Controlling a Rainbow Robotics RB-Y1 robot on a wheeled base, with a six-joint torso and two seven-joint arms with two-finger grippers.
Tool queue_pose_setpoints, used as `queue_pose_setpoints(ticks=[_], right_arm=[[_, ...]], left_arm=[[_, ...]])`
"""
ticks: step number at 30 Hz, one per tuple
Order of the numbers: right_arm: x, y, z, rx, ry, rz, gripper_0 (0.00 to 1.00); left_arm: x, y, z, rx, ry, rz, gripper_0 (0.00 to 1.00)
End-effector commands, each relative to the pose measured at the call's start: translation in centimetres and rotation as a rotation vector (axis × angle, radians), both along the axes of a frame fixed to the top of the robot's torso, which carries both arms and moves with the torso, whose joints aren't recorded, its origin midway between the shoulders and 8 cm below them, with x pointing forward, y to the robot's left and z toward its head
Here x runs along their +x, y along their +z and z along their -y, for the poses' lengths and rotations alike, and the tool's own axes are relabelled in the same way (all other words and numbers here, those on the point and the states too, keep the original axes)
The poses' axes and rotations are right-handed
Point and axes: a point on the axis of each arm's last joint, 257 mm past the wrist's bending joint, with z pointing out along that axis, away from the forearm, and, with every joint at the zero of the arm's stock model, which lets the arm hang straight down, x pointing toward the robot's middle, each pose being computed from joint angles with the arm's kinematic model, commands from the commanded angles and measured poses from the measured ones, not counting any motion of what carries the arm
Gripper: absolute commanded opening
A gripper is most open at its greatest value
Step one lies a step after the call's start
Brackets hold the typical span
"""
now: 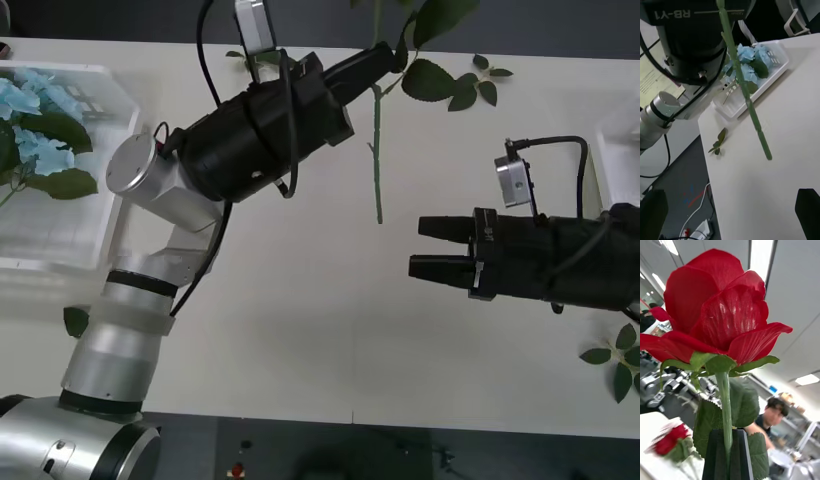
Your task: Put the red flowers into the right box and the blue flowers into the left box
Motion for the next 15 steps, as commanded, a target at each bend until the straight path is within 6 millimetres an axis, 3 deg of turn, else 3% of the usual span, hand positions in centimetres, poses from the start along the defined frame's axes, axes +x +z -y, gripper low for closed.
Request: queue_pose_setpoints(ticks=[1,9,15], right_arm=[[0.6,1.1,-1.5,0.067,-0.008,0.001,1.00],[1.2,0.7,-3.2,0.134,-0.021,-0.029,1.00],[1.4,0.5,-4.7,0.176,-0.020,-0.050,1.00]], left_arm=[[-1.4,1.5,1.4,-0.045,-0.045,0.028,0.00],[-2.2,1.0,2.0,-0.090,-0.075,-0.016,0.00],[-2.7,-0.7,2.4,-0.088,-0.088,-0.054,0.00]])
